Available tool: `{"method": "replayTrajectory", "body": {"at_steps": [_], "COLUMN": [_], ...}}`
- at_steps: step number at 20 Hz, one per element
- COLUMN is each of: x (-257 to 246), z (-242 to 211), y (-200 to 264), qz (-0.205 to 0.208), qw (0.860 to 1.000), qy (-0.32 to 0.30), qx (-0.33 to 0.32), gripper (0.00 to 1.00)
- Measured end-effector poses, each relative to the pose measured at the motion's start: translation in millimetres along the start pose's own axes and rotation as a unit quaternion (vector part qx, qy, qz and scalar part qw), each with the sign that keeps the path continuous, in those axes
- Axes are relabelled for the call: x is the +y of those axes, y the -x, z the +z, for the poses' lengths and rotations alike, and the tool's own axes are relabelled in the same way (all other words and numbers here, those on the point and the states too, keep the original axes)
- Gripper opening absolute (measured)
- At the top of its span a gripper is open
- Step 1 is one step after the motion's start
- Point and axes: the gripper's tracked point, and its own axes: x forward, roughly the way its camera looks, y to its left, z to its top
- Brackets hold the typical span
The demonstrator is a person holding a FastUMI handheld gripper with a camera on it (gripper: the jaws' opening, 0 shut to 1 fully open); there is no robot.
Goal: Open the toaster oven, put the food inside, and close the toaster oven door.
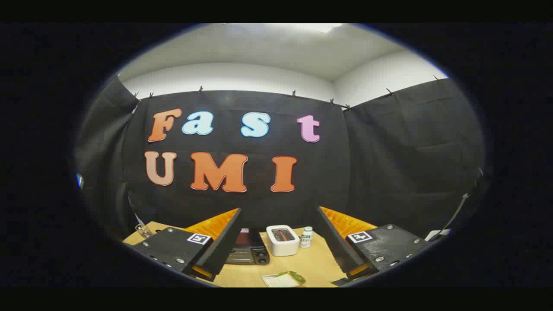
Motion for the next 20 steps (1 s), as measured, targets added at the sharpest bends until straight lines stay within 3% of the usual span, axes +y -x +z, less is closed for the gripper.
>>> {"method": "replayTrajectory", "body": {"at_steps": [5,20], "x": [1.8,27.2], "z": [-2.6,-24.7], "y": [-0.9,-18.4], "qz": [0.021,0.043], "qw": [0.999,0.999], "qy": [0.033,-0.007], "qx": [-0.002,0.011], "gripper": [0.99,1.00]}}
